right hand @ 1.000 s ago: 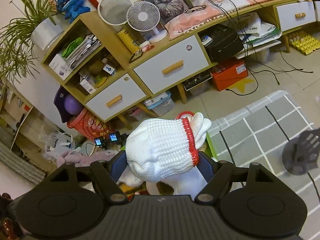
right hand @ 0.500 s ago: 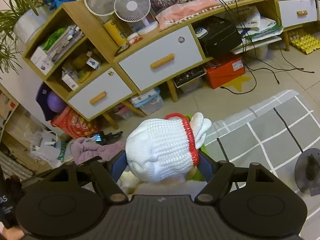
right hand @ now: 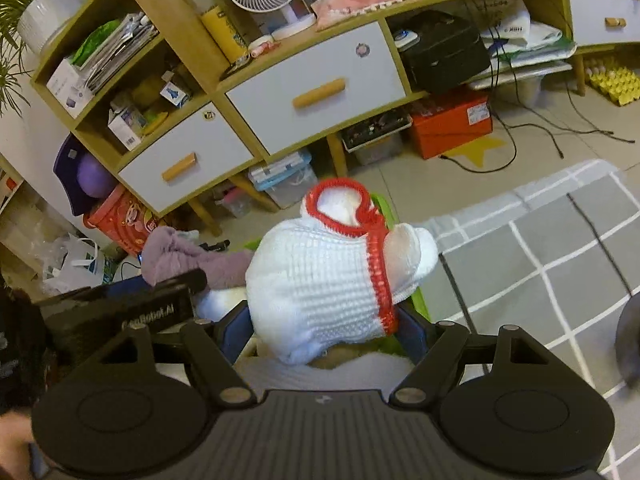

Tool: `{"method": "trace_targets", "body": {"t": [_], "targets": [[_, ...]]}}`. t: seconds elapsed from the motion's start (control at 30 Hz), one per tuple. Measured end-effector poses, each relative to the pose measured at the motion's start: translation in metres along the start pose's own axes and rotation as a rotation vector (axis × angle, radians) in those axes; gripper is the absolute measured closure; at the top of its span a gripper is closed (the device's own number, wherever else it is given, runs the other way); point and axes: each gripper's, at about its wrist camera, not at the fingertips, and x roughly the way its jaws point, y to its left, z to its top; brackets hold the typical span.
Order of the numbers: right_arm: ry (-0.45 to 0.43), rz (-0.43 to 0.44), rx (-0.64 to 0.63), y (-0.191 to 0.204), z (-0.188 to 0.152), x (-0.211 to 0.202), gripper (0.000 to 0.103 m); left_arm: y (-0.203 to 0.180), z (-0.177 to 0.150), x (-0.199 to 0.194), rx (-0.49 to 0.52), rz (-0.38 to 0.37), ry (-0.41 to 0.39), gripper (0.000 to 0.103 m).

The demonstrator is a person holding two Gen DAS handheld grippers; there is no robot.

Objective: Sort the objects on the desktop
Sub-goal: 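Release the plush from the left tool while the right tool drops the sock into the bin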

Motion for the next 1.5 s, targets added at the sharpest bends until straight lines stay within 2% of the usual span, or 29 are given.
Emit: {"method": "trace_targets", "body": {"t": [0.1, 0.23, 0.4, 0.6, 0.67, 0.83, 1.2, 1.5], "targets": [[-0.002, 0.002, -0.006, 0.000, 0.000, 0.001, 0.027, 0.006, -0.006, 0.013, -0.033, -0.003, 0.035, 0.048], [0.002, 0.013, 0.004, -0.003, -0.001, 0.003, 0.026, 0.016, -0.011, 0.014, -0.091, -0.040, 0.030, 0.049], [0.005, 0.004, -0.002, -0.001, 0.001, 0.002, 0.025, 0.012, -0.009, 0.010, -0.062, -0.028, 0.030, 0.047], [0.026, -0.004, 0.029, -0.002, 0.002, -0.003, 0.021, 0.008, -0.011, -0.001, -0.049, -0.034, 0.034, 0.036], [0.028, 0.000, 0.044, -0.003, 0.003, -0.008, 0.018, 0.006, -0.012, -0.006, -0.040, -0.030, 0.030, 0.026], [0.025, 0.005, 0.059, 0.000, 0.005, -0.027, 0.014, 0.001, -0.014, -0.027, -0.040, -0.036, 0.013, 0.013], [0.035, -0.021, 0.042, 0.011, -0.001, -0.075, 0.012, -0.003, -0.026, -0.086, -0.046, -0.034, 0.004, 0.005], [0.052, -0.037, 0.007, 0.020, -0.024, -0.117, 0.012, -0.006, -0.055, -0.138, -0.083, -0.032, 0.008, 0.001]]}}
